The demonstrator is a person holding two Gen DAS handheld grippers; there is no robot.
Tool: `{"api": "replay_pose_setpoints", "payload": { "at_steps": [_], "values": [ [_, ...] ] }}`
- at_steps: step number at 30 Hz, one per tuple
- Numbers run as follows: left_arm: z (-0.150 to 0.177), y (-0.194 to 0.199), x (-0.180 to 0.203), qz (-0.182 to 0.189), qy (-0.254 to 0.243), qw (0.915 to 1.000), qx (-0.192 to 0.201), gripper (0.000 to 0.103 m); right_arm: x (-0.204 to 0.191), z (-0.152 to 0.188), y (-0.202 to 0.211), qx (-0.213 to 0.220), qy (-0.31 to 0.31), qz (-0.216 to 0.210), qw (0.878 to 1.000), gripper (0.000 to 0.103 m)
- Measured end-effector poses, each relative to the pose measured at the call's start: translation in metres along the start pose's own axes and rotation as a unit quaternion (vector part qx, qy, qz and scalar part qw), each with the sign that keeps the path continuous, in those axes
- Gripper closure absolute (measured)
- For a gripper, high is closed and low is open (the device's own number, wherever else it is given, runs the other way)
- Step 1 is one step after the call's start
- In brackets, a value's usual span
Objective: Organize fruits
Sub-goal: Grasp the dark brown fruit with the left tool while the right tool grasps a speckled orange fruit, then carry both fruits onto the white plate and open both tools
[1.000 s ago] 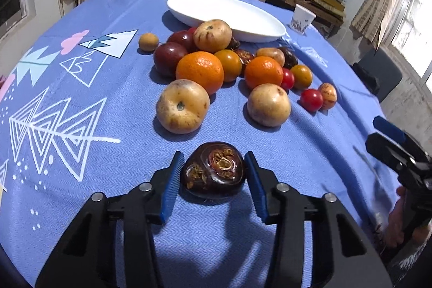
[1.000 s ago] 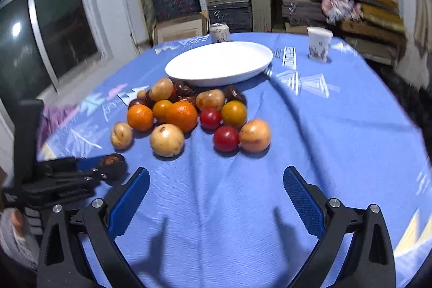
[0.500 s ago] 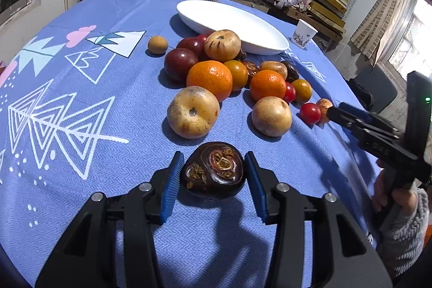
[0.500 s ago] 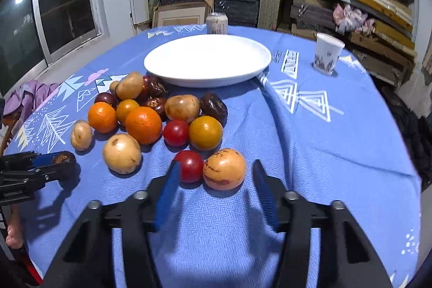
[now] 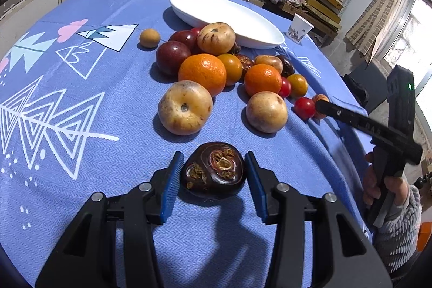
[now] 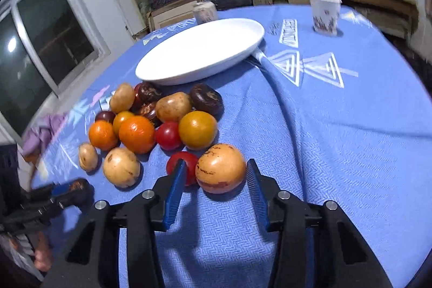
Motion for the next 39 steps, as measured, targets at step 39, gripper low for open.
{"api": "replay_pose_setpoints", "payload": {
  "at_steps": [39],
  "values": [
    [-0.218,-0.113,0.009,-0.054,-0.028,0.9982,-0.003,0.045,-0.013,-0.133,-0.100,0.019,0.044,0.070,0.996,0.063]
  ]
}}
Point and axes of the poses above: each gripper's, at about its wrist camera, not at the fingertips, and y roughly against the way its jaws point, x to its right, z to its underside, the point moved 4 cm from there along -y, roughly the way its jaws point, and after that the axes turned 9 degrees about -z, right-handed, at the moved point
